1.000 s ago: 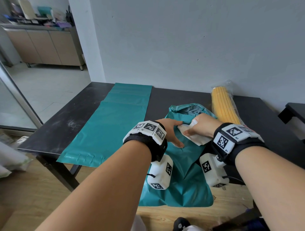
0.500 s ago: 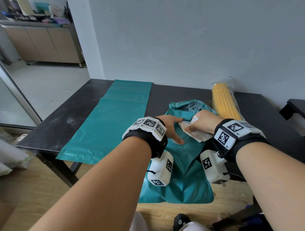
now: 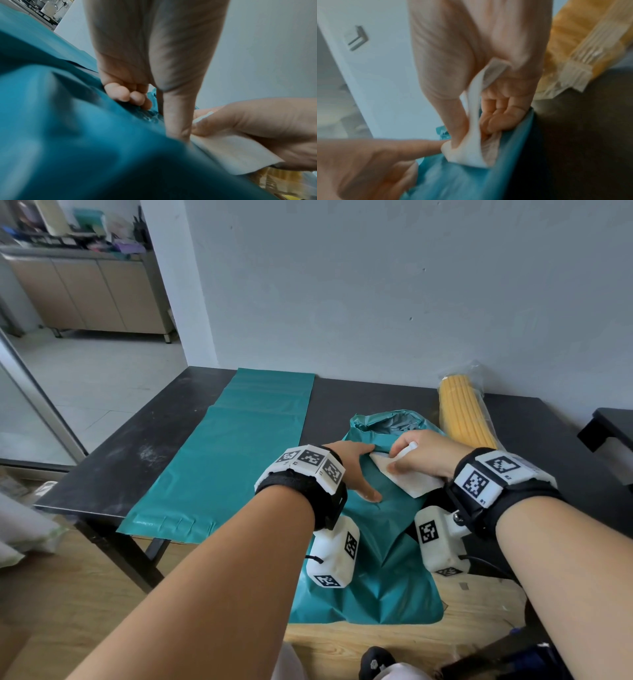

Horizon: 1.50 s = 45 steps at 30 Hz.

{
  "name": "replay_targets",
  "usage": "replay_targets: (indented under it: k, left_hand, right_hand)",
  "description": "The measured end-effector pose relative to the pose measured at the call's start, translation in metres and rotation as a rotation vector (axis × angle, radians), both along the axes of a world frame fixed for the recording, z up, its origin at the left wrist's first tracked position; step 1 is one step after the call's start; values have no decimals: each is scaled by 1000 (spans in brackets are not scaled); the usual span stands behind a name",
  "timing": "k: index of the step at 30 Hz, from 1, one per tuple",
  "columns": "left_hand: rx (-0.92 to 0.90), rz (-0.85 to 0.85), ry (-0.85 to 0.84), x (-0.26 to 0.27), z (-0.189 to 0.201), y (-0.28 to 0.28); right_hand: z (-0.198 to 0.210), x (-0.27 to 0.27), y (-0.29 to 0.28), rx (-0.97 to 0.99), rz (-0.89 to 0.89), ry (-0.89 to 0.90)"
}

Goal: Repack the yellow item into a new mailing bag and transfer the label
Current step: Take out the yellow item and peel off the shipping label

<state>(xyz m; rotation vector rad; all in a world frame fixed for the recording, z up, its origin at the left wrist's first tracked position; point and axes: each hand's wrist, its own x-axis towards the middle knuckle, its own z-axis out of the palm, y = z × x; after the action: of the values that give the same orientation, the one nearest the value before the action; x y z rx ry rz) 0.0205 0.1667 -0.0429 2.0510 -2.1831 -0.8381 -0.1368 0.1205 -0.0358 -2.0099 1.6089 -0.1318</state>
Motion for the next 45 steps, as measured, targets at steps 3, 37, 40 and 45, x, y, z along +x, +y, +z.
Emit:
replay_targets:
  k: [3, 37, 40, 45]
  left_hand:
    - [10, 4, 5, 0, 0, -1]
    - [9, 23, -23, 0, -4, -4]
    - [16, 24, -25, 0, -4, -4]
    - [12, 21, -50, -1, -2, -4]
  right_hand:
    - [2, -7, -1, 112, -63, -199]
    - [-12, 17, -15, -133, 119, 233]
    - [-13, 17, -15, -137, 109, 238]
    - [-13, 14, -18, -133, 92, 297]
